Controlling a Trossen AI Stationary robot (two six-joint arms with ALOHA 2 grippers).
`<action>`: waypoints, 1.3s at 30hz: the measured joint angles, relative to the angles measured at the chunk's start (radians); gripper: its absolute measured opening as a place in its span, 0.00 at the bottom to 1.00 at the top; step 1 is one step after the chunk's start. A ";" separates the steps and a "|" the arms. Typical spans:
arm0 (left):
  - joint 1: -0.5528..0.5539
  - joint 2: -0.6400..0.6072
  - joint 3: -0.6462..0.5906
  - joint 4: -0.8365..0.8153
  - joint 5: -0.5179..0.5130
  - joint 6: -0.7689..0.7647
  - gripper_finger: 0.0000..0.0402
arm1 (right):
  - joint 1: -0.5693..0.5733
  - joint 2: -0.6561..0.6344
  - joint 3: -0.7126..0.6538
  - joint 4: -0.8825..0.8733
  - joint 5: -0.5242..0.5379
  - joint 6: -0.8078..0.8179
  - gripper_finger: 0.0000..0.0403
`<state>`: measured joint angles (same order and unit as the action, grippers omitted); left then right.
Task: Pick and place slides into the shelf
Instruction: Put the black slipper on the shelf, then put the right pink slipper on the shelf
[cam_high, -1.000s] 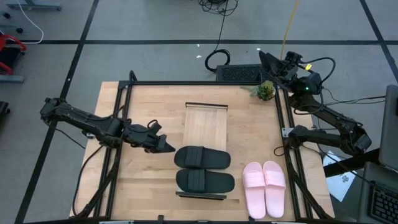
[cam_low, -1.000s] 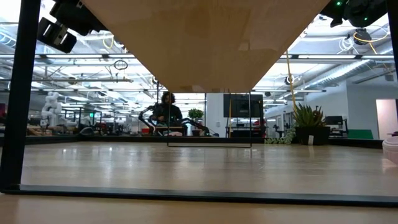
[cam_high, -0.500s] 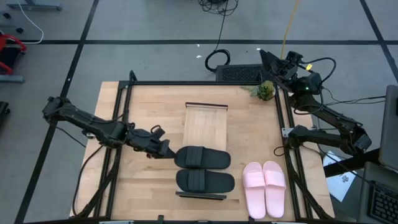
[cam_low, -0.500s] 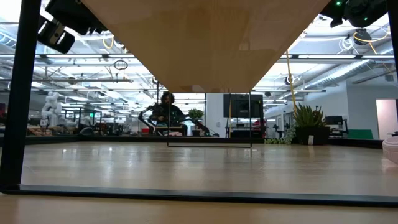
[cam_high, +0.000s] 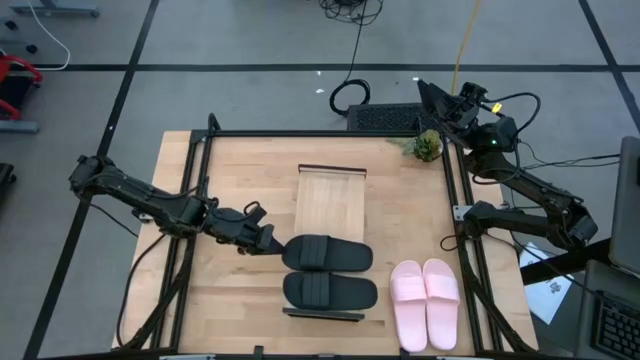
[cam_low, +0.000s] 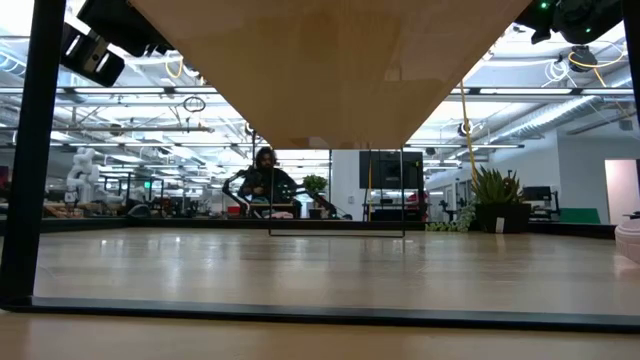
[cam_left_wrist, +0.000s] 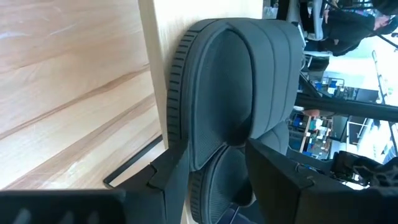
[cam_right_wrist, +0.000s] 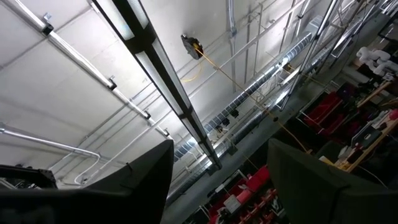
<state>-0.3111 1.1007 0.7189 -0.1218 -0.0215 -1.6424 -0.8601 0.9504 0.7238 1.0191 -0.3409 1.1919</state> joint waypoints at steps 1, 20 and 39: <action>0.000 0.000 0.000 0.005 -0.002 0.000 0.40 | 0.000 0.000 0.000 0.000 0.000 0.000 0.61; -0.067 -0.192 0.000 -0.201 -0.128 -0.027 0.40 | -0.030 0.000 0.000 -0.005 -0.341 -0.002 0.61; -0.097 -0.281 0.000 -0.525 -0.181 0.021 0.40 | 0.257 -0.194 -0.002 -0.602 -0.943 0.144 0.61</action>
<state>-0.4084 0.8193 0.7193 -0.6473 -0.2029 -1.6214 -0.6031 0.7566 0.7219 0.4175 -1.2842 1.3356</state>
